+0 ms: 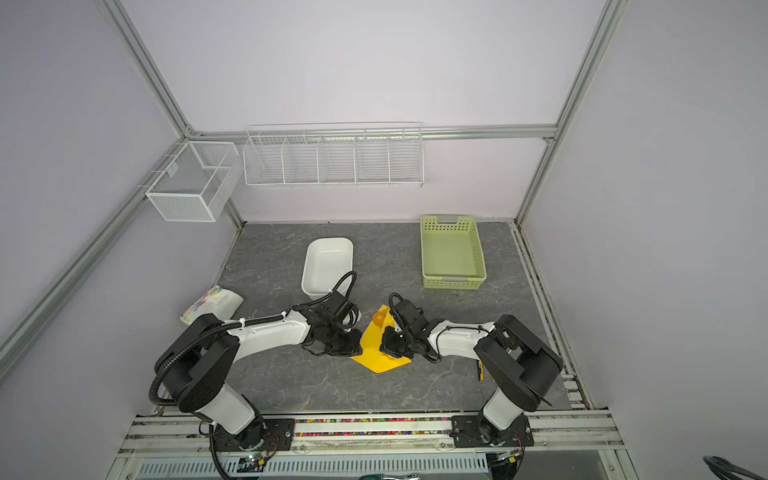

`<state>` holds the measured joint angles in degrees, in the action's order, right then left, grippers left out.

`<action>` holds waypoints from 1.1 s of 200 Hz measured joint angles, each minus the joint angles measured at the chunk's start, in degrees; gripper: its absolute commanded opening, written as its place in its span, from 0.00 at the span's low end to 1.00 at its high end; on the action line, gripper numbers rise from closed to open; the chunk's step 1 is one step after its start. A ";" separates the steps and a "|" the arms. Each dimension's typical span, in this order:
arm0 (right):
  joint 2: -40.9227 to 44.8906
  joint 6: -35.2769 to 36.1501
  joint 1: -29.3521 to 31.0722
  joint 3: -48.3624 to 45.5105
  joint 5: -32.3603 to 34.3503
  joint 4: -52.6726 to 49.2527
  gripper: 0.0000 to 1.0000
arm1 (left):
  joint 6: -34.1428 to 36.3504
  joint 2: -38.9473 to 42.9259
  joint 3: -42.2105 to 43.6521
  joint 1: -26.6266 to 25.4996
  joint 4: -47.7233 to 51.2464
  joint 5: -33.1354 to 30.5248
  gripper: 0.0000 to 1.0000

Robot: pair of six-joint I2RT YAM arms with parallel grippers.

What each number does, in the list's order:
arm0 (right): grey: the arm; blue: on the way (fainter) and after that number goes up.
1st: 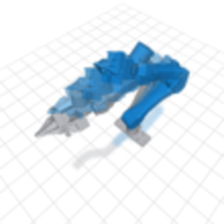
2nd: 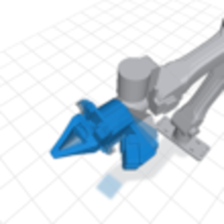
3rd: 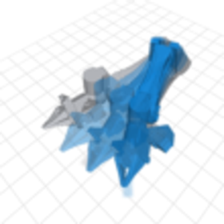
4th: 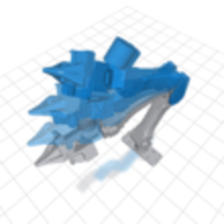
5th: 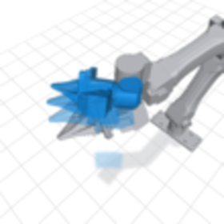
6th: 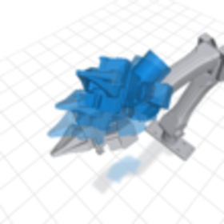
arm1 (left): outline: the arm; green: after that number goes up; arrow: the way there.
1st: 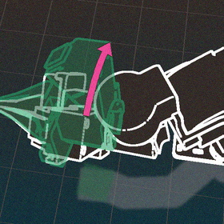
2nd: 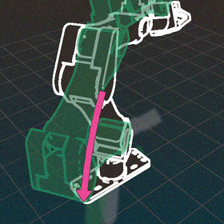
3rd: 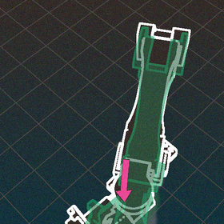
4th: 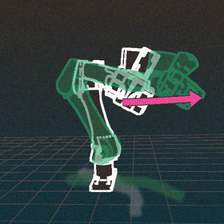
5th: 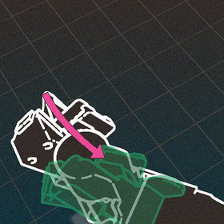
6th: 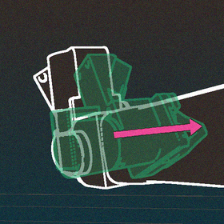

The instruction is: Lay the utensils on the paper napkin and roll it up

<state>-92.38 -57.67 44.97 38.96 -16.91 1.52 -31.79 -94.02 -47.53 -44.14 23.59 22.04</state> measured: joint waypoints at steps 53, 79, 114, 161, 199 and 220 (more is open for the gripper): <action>0.02 -0.48 0.09 0.00 0.15 -0.07 0.07 | 1.53 -1.70 -1.81 0.48 0.52 0.28 0.03; 0.02 -1.09 0.37 0.11 0.24 -0.15 0.07 | 2.62 -1.77 -2.10 1.84 1.18 0.13 0.03; -0.02 -2.01 0.87 0.90 0.96 -0.87 0.08 | 4.28 -1.79 -2.58 3.61 2.36 -0.61 0.03; -0.66 -2.56 0.94 2.80 1.92 -1.25 0.10 | 5.55 -1.44 -2.82 4.31 3.72 -1.49 0.03; -0.85 -2.67 0.94 2.80 1.92 -1.20 0.14 | 5.49 -0.46 -2.80 4.39 5.44 -2.56 0.04; -1.31 -2.80 0.98 2.80 1.57 -0.63 0.14 | 5.33 -0.07 -2.80 4.39 5.51 -2.56 0.04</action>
<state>-93.69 -60.47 45.95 41.76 -15.33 0.89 -26.46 -94.08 -50.33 -39.75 29.10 19.49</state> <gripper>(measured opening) 0.138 0.047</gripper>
